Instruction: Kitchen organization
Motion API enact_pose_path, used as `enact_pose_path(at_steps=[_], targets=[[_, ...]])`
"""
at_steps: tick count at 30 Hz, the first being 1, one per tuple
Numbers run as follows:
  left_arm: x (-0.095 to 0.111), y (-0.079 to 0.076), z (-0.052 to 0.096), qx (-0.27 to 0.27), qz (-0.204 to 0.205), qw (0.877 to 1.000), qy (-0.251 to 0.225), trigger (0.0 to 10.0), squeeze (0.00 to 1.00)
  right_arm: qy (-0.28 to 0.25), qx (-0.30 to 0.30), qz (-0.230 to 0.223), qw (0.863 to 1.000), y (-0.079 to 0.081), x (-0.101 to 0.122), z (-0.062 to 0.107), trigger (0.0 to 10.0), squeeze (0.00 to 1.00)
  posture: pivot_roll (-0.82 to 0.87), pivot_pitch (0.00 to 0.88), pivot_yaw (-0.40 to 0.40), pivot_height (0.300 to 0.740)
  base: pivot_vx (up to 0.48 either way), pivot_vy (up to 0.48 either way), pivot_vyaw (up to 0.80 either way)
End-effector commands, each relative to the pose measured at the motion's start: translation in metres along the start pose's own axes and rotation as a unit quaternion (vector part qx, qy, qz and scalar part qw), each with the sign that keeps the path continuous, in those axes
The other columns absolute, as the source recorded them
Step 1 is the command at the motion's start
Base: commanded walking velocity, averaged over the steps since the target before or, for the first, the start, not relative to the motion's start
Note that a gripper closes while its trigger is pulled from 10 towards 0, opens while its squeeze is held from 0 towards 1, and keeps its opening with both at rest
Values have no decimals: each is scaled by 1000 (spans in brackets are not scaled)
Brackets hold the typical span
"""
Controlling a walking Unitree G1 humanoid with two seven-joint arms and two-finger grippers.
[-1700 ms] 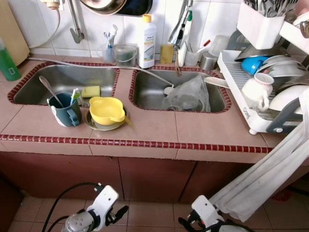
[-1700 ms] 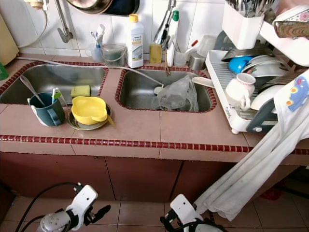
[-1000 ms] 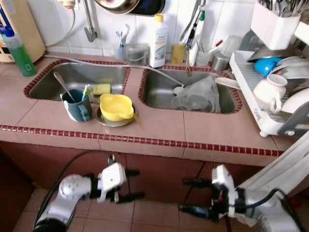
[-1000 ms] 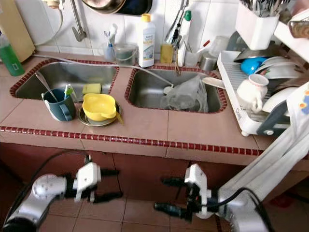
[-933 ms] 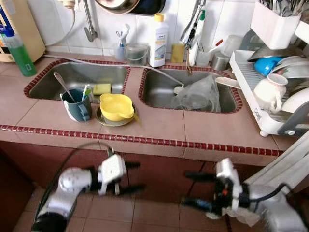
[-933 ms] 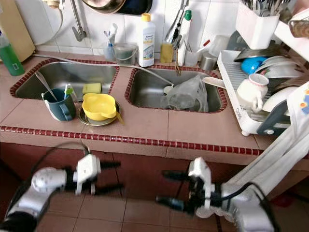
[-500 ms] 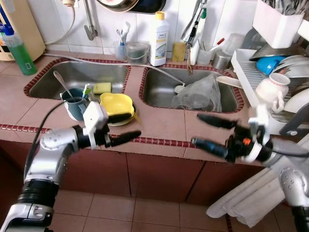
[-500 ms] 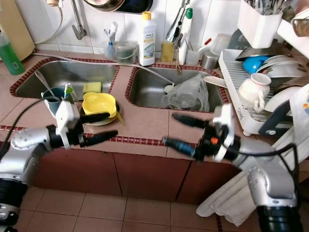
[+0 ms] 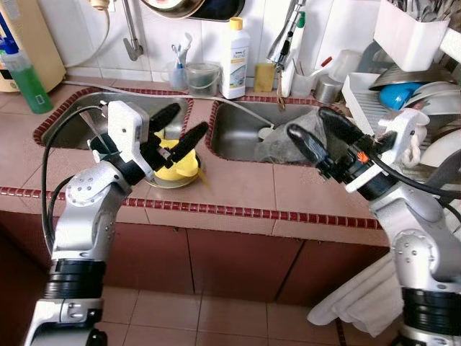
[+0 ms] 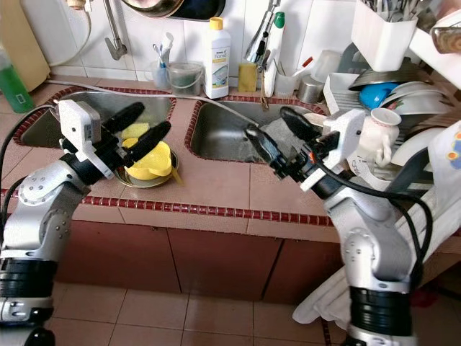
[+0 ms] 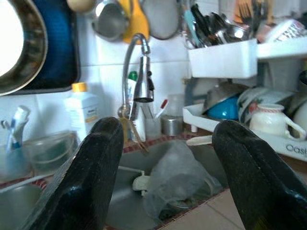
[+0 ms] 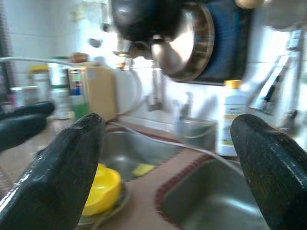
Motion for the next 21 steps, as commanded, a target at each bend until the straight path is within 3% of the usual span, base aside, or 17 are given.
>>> enact_pose_path(at_steps=[1, 4, 8, 9, 12, 15, 17, 21], targets=[[1, 2, 2, 26, -4, 1000, 6, 10000, 0, -28, -29, 22, 999, -1, 11, 0, 10000, 0, -39, 0, 17, 740, 0, 0, 0], [-5, 1, 5, 101, -22, 994, 20, 10000, 0, -47, -134, 47, 989, -11, 12, 3, 10000, 0, -40, 0, 19, 740, 0, 0, 0], [-14, -4, 7, 130, -5, 991, 26, 10000, 0, -36, -211, 45, 976, -23, 3, 8, 10000, 0, -38, 0, 17, 740, 0, 0, 0], [-23, -5, 10, 141, 9, 989, 39, 10000, 0, -18, -255, 43, 966, -28, -7, 12, 10000, 0, -38, 0, 17, 740, 0, 0, 0], [-39, -3, 16, 173, 16, 983, 63, 10000, 0, 6, -278, 54, 959, -31, -23, 16, 10000, 0, -40, 0, 16, 740, 0, 0, 0], [-45, -5, 17, 172, 21, 982, 73, 10000, 0, 29, -288, 40, 956, -31, -33, 19, 10000, 0, -44, 0, 16, 740, 0, 0, 0], [-50, -5, 18, 175, 14, 980, 88, 10000, 0, 35, -292, 52, 954, -30, -36, 21, 10000, 0, -46, 0, 16, 740, 0, 0, 0], [-53, -2, 17, 196, 7, 975, 105, 10000, 0, 17, -326, 75, 942, -31, -36, 25, 10000, 0, -50, 0, 19, 740, 0, 0, 0]])
Point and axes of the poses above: a point about 5 cm out from each wrist's last joint towards the gripper, its own z axis pointing back from the gripper into the wrist, its own x axis along the axis of the wrist's last joint, y = z × x, the point moved 1 cm from there along -z, pointing out of the wrist towards the gripper, and after that the axes turned 7 degrees about -z, right-handed, at the moved point
